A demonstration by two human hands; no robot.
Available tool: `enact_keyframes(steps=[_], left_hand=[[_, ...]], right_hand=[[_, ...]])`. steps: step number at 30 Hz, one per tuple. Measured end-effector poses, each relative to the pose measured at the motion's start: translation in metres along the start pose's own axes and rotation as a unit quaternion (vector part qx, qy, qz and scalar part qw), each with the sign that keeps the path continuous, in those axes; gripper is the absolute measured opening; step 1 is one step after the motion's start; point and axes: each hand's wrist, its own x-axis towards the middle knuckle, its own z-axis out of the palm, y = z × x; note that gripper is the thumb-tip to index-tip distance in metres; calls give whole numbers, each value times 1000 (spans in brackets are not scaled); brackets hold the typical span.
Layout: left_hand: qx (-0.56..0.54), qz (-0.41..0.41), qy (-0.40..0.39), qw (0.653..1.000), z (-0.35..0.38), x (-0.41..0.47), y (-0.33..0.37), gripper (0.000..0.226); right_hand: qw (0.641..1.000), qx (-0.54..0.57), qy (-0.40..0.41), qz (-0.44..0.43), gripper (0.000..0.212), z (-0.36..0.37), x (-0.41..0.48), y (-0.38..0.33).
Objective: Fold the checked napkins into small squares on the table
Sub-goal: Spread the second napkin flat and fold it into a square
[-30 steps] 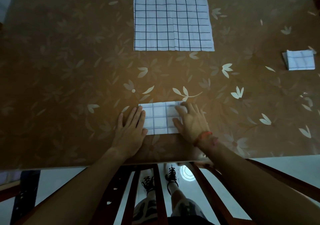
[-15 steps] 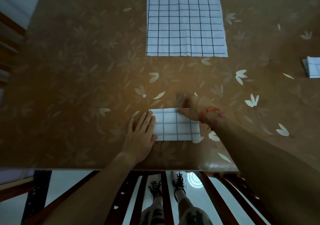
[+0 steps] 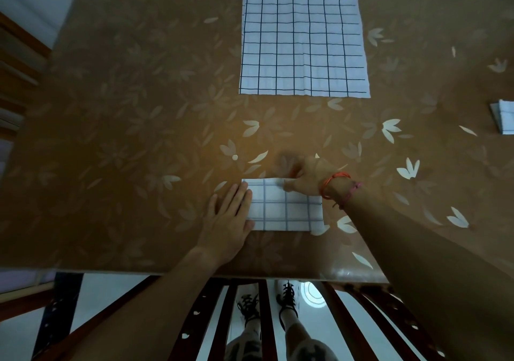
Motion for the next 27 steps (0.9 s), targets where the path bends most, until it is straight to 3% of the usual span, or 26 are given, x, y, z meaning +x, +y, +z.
enact_keyframes(steps=[5, 9, 13, 14, 17, 20, 23, 27], left_hand=[[-20, 0, -4, 1000, -6, -1, 2, 67], [-48, 7, 55, 997, -14, -3, 10, 62], [-121, 71, 97, 985, -13, -8, 21, 64], [-134, 88, 104, 982, -11, -10, 24, 63], [-140, 122, 118, 976, -3, -17, 31, 59], [-149, 148, 143, 967, 2, -22, 38, 54], [-148, 145, 180, 962, 7, -26, 44, 39], [-127, 143, 197, 962, 9, -30, 45, 34]], right_hand=[[1000, -14, 0, -4, 35, 11, 15, 6], [997, 60, 24, 35, 28, 5, -1, 13], [982, 177, 18, 62, 23, 44, 17, 69], [970, 226, 18, 92, 25, 47, 8, 73], [910, 396, 52, 115, 3, 54, -20, 64], [861, 490, 21, 136, 22, 65, -43, 58], [837, 526, -1, 154, 23, 80, -52, 63], [821, 555, -6, 136, 12, 95, -62, 65]])
